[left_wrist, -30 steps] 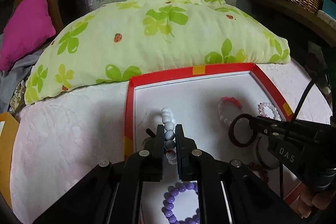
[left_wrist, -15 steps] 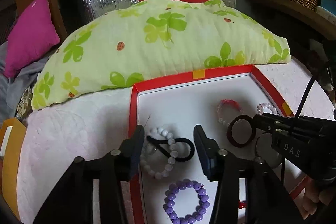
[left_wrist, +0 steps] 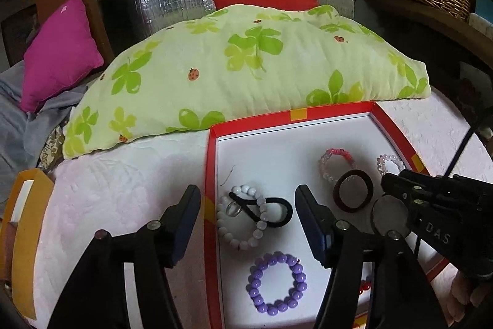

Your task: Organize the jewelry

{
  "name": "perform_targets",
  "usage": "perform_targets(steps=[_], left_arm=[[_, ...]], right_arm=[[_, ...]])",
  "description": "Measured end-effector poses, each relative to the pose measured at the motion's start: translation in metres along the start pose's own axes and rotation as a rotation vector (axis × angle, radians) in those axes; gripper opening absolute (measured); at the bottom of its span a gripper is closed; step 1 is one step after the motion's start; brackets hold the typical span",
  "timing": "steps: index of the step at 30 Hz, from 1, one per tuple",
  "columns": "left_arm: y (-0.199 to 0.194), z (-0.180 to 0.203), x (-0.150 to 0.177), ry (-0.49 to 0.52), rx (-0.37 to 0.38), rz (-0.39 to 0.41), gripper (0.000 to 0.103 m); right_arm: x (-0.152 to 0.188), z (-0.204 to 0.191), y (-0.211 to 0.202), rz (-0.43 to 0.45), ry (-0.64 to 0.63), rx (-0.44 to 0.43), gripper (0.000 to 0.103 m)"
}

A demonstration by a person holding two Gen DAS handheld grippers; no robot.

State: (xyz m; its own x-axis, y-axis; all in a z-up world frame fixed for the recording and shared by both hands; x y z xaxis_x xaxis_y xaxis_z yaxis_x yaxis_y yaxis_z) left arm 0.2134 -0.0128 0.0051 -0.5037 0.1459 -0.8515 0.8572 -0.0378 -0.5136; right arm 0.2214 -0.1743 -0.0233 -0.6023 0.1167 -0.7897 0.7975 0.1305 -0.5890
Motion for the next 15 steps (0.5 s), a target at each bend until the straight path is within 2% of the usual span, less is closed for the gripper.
perform_targets(steps=[3,8,12,14,15], left_arm=[[-0.01,0.0,-0.001,0.0,-0.006,0.008,0.065],[-0.032,0.0,-0.001,-0.01,-0.013,0.036,0.076],[-0.054,-0.003,0.0,-0.008,-0.043,0.062,0.078],[-0.064,-0.004,0.001,-0.014,-0.056,0.067,0.08],[-0.071,-0.005,0.002,-0.018,-0.07,0.069,0.081]], right_arm=[[0.002,-0.001,-0.015,0.018,-0.003,-0.003,0.029],[0.006,0.0,-0.04,0.048,-0.025,0.015,0.029],[0.01,0.004,-0.071,0.089,-0.047,0.036,0.03],[0.014,0.008,-0.088,0.105,-0.03,0.035,0.04],[0.015,0.008,-0.097,0.116,-0.025,0.035,0.051]])
Point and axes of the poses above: each gripper's, at about its wrist camera, not at the fingertips, and y roughly the way its jaws point, z to its right, x to its underside, the point moved 2 cm from there along y, roughly the way its jaws point, and after that the axes turned 13 degrees about z, right-handed, at the moved point
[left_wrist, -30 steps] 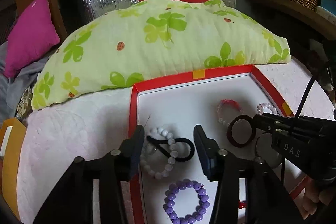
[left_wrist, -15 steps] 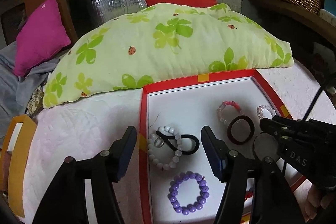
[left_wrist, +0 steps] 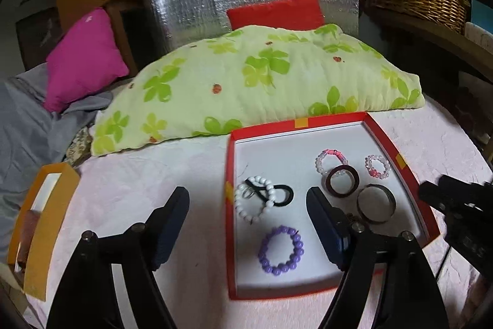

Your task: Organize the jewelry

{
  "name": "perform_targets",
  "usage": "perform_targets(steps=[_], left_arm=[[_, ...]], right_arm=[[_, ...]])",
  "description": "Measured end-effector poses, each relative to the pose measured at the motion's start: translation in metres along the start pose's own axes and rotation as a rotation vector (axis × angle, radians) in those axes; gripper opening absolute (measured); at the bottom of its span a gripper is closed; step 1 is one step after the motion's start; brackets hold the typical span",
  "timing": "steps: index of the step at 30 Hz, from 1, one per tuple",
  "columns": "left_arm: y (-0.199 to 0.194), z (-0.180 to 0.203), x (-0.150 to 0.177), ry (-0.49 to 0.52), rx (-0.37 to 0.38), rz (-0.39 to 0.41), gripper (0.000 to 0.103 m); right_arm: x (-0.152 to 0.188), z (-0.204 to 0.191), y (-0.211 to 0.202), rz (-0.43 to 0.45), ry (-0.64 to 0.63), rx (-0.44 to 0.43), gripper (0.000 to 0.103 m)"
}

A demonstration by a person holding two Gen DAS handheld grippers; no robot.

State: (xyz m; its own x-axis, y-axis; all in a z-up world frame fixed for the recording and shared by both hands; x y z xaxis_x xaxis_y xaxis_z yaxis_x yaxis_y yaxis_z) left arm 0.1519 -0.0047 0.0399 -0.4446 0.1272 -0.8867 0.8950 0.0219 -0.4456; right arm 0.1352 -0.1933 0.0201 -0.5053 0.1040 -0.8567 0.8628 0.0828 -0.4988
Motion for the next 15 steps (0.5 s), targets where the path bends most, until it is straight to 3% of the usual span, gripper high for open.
perform_targets(steps=[1,4,15], left_arm=[[-0.004,0.0,0.001,0.0,-0.011,0.002,0.084],[-0.027,-0.001,0.007,0.019,-0.07,0.021,0.087],[-0.107,-0.006,0.04,-0.002,-0.049,-0.004,0.087]], right_arm=[[0.0,0.001,-0.006,0.013,0.0,0.001,0.058],[0.005,-0.001,-0.035,0.058,-0.021,0.01,0.06],[0.044,-0.012,-0.119,0.075,-0.037,0.022,0.063]])
Point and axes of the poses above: each gripper's, at about its wrist camera, not at the fingertips, and y roughly the way its jaws point, z to its right, x to its underside, the point moved 2 cm from there along y, roughly the way its jaws point, and after that the axes turned 13 degrees about z, right-handed, at the moved point
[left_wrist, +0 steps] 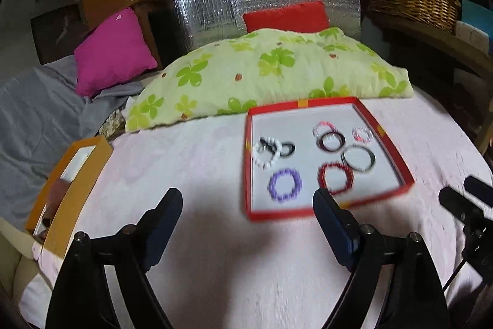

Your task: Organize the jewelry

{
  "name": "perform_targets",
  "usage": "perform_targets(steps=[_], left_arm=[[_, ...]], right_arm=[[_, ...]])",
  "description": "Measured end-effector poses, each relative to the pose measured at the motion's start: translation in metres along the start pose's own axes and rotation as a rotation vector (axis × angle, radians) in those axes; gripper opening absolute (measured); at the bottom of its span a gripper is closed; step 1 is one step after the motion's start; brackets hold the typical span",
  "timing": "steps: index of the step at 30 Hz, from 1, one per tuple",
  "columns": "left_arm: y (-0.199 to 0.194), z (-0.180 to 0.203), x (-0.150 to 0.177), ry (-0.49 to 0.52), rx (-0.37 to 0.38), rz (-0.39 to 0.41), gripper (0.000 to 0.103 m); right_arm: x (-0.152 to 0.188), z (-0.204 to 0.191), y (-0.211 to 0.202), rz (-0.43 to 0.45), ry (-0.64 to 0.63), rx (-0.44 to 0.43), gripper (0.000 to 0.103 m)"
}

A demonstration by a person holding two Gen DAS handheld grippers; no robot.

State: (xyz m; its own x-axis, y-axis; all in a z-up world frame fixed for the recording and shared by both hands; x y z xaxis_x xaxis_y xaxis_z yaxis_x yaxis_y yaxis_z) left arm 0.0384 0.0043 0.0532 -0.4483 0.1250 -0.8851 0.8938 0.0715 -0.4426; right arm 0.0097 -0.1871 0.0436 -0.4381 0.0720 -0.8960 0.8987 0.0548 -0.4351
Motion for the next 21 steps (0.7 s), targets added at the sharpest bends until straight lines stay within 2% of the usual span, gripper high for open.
perform_targets(steps=[4,10,21], left_arm=[[-0.029,-0.004,0.012,0.01,-0.002,0.003,0.087],[-0.066,-0.015,0.012,-0.007,-0.007,0.033,0.087],[-0.103,-0.023,0.0,-0.02,-0.009,0.089,0.087]], right_arm=[[0.005,-0.01,-0.027,0.007,-0.041,-0.007,0.063],[0.012,-0.023,-0.056,-0.001,-0.084,-0.015,0.063],[0.008,-0.04,-0.086,0.011,-0.093,-0.01,0.063]])
Point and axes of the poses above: each gripper's, at about its wrist camera, not at the fingertips, and y roughly the way its jaws point, z to its right, x to its underside, the point moved 2 cm from there along y, roughly the way its jaws point, and after that the axes turned 13 degrees about z, right-handed, at the moved point
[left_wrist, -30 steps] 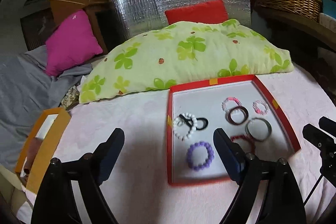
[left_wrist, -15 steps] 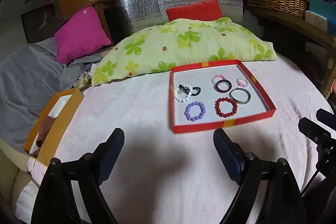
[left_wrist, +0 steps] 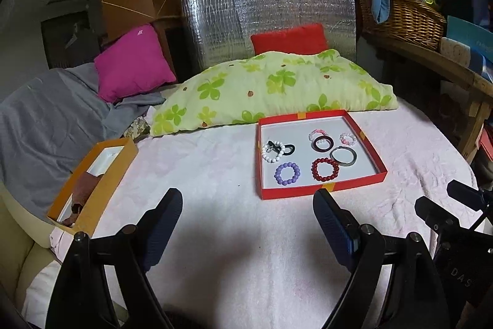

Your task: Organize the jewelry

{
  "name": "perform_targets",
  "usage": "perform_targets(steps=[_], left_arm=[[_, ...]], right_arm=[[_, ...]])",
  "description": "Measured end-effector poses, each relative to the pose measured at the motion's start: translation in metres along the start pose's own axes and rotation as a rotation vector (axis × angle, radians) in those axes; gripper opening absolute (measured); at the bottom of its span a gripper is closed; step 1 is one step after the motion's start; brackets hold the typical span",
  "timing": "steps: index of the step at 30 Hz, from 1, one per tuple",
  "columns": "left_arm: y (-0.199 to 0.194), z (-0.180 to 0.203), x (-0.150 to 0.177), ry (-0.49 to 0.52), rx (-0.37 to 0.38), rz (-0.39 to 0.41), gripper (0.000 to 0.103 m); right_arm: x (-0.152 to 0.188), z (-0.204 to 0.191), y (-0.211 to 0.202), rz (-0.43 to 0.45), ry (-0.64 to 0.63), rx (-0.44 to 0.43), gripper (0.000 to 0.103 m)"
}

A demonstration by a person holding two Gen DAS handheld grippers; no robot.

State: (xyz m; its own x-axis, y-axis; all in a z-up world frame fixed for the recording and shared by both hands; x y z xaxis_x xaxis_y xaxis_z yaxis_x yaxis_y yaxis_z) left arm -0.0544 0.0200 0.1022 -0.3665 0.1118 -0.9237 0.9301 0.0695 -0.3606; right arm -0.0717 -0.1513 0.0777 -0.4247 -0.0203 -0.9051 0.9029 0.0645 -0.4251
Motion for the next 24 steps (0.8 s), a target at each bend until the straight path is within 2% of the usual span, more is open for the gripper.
perform_targets(steps=[24], left_arm=[[-0.0079,-0.009,-0.0009,-0.026,-0.011,0.007,0.087]], right_arm=[[-0.0054,-0.0021,-0.0053,0.006,0.02,0.014,0.063]])
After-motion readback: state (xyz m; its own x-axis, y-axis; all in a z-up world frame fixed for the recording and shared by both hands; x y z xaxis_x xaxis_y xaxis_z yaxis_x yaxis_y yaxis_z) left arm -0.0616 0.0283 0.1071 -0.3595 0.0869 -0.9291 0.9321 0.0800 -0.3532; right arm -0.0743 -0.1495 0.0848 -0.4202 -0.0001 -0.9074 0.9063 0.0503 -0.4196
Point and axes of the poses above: each gripper's, at about its wrist camera, not at the fingertips, and y roughly the way its jaws point, z to its right, x to its underside, the point moved 2 cm from there along y, roughly the way its jaws point, and after that the axes turned 13 degrees about z, right-handed, at the moved point
